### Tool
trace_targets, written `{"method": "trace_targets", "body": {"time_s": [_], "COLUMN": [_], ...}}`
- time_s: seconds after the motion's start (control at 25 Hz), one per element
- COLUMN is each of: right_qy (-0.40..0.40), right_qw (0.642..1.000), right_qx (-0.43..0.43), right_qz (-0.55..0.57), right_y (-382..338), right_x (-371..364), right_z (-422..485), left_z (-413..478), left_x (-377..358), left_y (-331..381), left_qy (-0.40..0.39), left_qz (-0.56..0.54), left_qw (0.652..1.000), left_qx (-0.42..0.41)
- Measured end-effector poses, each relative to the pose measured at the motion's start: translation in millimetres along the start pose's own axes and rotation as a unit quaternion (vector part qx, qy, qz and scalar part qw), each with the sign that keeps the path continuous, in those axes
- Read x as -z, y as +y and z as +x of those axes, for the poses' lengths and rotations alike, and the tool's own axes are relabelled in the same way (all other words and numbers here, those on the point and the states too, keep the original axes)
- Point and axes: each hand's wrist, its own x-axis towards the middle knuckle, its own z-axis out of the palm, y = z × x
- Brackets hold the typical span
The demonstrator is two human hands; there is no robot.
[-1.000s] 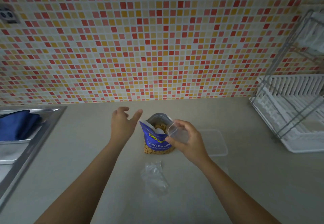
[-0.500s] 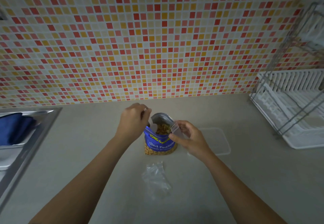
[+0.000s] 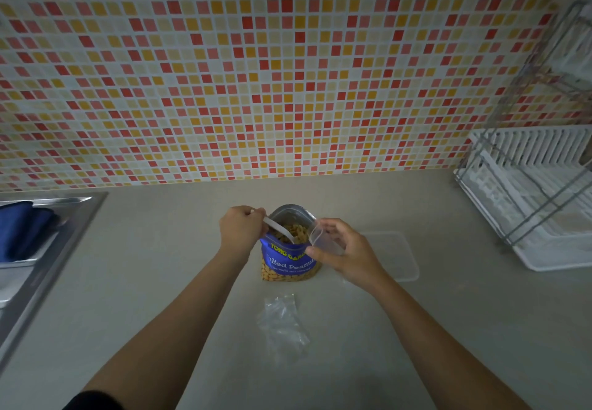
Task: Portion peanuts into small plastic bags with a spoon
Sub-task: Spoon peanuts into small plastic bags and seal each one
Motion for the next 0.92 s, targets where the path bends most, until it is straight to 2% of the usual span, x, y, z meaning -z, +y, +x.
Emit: {"method": "trace_targets", "body": {"time_s": [0.28,0.4,0.64,0.76,0.92], "right_qy": [0.017,0.033,0.037,0.041,0.070], "right_qw": [1.000,0.997,0.978,0.978,0.978], "right_qx": [0.010,0.033,0.079,0.083,0.105], "right_qz": [-0.014,-0.066,-0.191,-0.188,-0.164], "right_y": [-5,-14,-24,-27,-32], "right_x": [8,12,5,-2,-12], "right_z": [3,6,23,27,27], "left_z": [11,19,33,35,28], "left_x": [12,21,34,44,46], "left_y": [-3,-5,0,16,34], "left_qy": [0.022,0.046,0.057,0.055,0.039], "left_qz": [-0.089,-0.100,-0.149,-0.189,-0.149], "left_qw": [0.993,0.990,0.983,0.977,0.988], "left_qx": [0.075,0.089,0.093,0.083,0.025]}}
